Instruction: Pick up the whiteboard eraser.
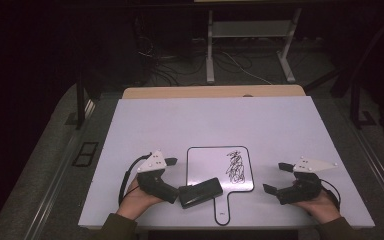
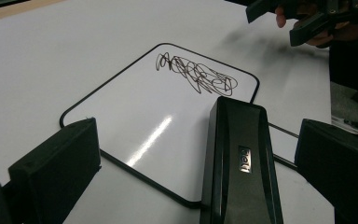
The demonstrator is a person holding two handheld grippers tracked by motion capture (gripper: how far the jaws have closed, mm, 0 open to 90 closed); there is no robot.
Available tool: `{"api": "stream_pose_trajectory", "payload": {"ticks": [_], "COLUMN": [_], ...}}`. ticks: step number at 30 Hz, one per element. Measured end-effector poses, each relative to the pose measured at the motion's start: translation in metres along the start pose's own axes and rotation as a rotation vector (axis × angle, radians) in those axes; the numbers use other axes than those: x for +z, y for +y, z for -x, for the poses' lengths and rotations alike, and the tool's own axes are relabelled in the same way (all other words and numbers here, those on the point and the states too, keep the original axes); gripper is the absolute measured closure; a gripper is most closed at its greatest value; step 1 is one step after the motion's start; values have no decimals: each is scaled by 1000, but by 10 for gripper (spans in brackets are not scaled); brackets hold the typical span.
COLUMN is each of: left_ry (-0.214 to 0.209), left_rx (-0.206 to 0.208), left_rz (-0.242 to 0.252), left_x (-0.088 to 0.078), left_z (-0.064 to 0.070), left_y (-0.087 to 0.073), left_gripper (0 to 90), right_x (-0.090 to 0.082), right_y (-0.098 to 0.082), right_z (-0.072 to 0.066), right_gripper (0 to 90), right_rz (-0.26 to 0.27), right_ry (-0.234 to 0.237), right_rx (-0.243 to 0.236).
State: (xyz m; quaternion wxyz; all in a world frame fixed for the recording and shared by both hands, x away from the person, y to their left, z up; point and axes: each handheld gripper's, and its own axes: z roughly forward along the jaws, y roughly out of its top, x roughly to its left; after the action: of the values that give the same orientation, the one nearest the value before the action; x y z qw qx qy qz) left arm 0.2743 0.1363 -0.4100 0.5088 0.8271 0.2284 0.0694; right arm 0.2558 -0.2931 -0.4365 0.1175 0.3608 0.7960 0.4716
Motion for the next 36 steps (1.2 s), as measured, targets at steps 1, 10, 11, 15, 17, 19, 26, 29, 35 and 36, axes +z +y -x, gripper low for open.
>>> {"api": "stream_pose_trajectory", "payload": {"ticks": [1,10,11,15,17,19,26,29,35,36], "left_ry": [-2,-27,-29,-35,-43,-48,-66,-65,-58,-62], "left_rx": [2,3,3,8,19,26,53,66,88,99], "left_rz": [1,6,4,-5,-12,-19,-45,-56,-96,-110], "left_x": [1,9,11,15,18,21,29,33,41,43], "left_z": [1,8,8,10,13,16,22,24,26,27], "left_y": [0,4,4,4,5,6,5,5,1,0], "left_gripper": [0,0,0,0,0,0,13,46,118,125], "right_x": [0,2,2,3,2,2,3,3,3,3], "right_y": [0,0,-1,-1,0,0,-1,-1,-1,-1], "right_z": [0,0,0,0,0,0,-1,0,-1,-1], "right_gripper": [0,0,0,0,0,0,0,0,0,0], "right_rz": [0,-1,-1,-4,-4,-2,-6,-7,-7,-7], "right_ry": [0,8,9,8,8,8,10,10,11,11], "right_rx": [1,2,3,0,3,5,-1,1,1,1]}}
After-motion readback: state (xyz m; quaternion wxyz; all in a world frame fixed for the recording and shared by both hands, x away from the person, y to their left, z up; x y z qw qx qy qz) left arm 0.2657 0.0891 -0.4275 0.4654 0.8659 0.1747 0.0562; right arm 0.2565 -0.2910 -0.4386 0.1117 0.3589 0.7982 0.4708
